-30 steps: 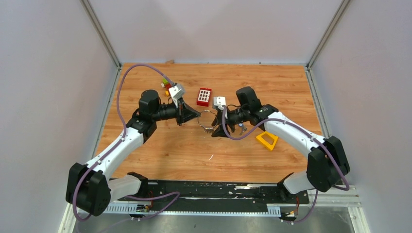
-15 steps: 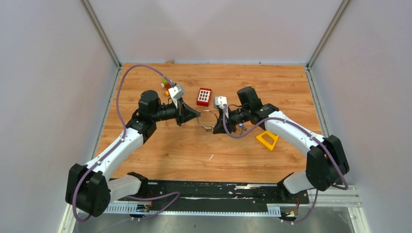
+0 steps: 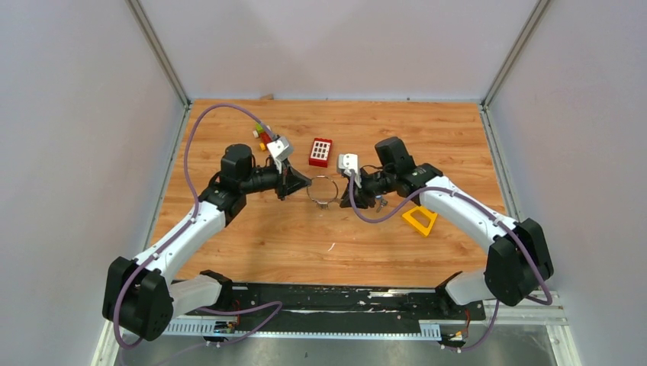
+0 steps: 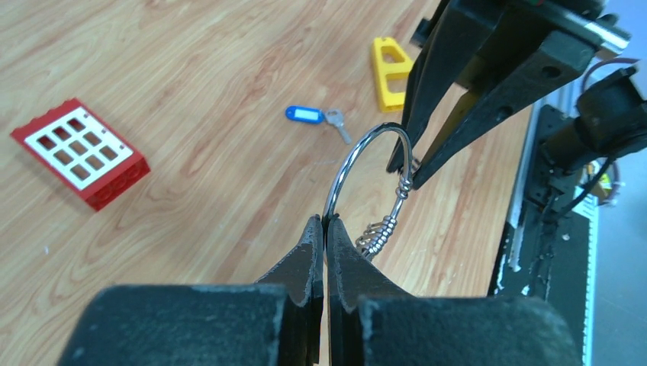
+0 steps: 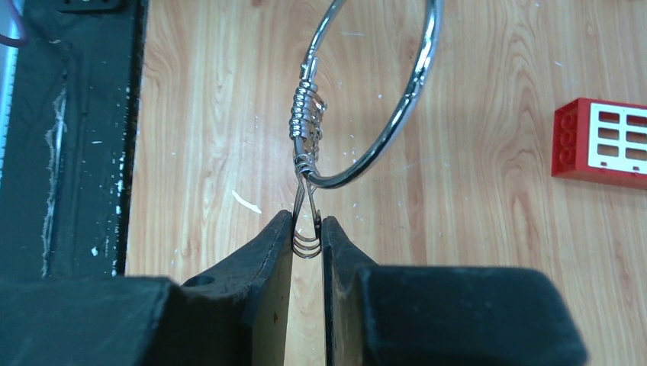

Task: Put the keys on the keyring

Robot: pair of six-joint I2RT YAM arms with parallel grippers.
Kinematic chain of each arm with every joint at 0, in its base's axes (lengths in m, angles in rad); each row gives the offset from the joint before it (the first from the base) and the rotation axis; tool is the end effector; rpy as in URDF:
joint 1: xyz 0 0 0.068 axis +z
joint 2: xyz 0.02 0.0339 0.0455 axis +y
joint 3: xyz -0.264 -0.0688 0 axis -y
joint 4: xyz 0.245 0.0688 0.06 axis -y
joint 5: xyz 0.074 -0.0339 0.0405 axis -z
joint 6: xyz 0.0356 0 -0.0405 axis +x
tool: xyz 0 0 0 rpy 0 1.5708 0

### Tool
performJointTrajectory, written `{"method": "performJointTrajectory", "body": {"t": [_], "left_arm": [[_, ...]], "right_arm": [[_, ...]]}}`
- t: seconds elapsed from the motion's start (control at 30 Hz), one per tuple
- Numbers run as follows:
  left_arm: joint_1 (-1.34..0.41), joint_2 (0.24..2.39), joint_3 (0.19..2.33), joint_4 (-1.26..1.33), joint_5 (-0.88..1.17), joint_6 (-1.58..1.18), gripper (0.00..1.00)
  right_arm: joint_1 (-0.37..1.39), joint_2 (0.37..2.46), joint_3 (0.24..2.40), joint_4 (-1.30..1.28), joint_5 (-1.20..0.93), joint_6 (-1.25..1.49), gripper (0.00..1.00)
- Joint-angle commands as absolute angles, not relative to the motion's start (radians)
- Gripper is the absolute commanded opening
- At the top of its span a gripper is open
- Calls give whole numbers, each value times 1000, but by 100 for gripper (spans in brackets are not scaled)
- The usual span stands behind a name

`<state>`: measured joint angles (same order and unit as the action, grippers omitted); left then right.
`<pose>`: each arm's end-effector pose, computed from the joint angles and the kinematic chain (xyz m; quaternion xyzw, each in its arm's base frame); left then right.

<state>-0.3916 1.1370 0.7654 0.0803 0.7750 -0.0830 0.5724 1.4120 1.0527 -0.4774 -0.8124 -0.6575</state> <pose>0.2256 -0.1201 0.2914 0.3371 0.6993 -0.4246 0.4660 0.2337 0.1813 0.2711 -0.6105 0.6186 0.3544 0.3450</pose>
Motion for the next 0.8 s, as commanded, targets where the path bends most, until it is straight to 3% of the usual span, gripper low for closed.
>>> {"method": "performJointTrajectory", "body": {"t": [0.0,0.43,0.77], "left_arm": [[-390,1152,806,-45,647,33,0],[-392,1429,876,-172,592,40,0],[-393,1639,966,-257,563,8,0]], "right_arm": [[566,1447,1074,-514,-735,-680,0],[568,1749,1152,-500,-755,-554,0],[561,1811,1170,-480,-698,-507,24]]}}
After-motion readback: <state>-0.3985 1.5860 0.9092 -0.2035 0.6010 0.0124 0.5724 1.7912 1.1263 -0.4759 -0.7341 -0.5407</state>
